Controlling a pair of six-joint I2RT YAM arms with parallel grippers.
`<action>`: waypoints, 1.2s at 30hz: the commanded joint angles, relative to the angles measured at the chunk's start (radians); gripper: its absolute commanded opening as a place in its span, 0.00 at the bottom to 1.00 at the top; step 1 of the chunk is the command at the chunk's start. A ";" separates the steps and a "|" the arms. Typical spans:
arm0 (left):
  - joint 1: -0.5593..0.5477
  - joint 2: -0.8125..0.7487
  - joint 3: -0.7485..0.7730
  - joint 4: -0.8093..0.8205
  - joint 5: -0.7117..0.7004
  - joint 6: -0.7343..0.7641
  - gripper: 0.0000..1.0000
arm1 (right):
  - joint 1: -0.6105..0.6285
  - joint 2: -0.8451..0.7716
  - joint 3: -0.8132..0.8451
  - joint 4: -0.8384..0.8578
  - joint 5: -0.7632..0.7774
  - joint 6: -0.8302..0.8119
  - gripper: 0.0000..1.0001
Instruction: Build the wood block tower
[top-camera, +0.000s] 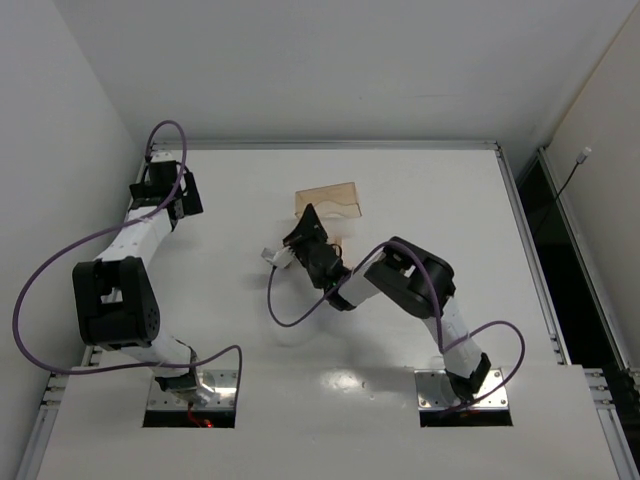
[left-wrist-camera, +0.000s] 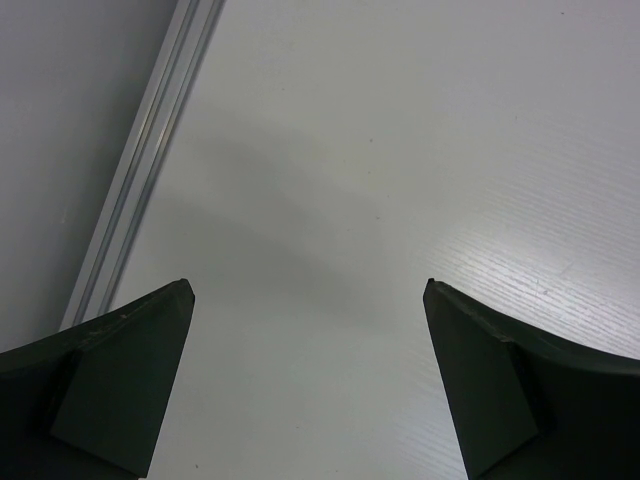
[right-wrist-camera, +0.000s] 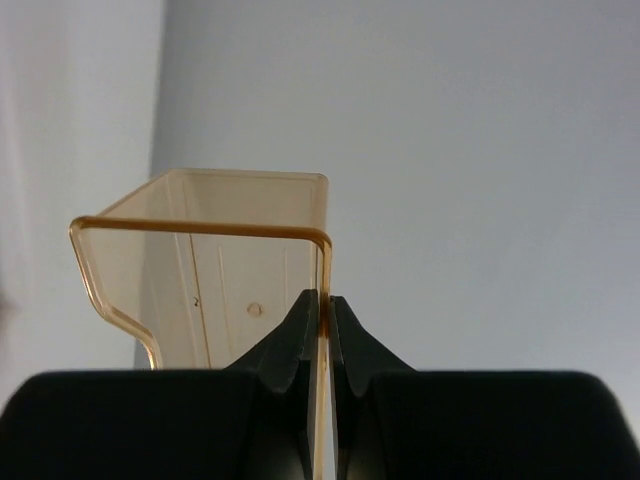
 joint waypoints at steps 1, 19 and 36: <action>-0.016 0.011 0.035 0.018 0.007 -0.020 0.99 | -0.003 -0.044 0.008 0.533 -0.008 -0.013 0.00; -0.034 0.011 0.054 0.018 -0.014 -0.020 0.99 | -0.067 0.036 0.155 0.524 0.062 -0.013 0.00; -0.083 0.011 0.044 0.028 -0.023 -0.020 0.99 | -0.279 -0.282 0.561 -0.901 0.330 1.009 0.00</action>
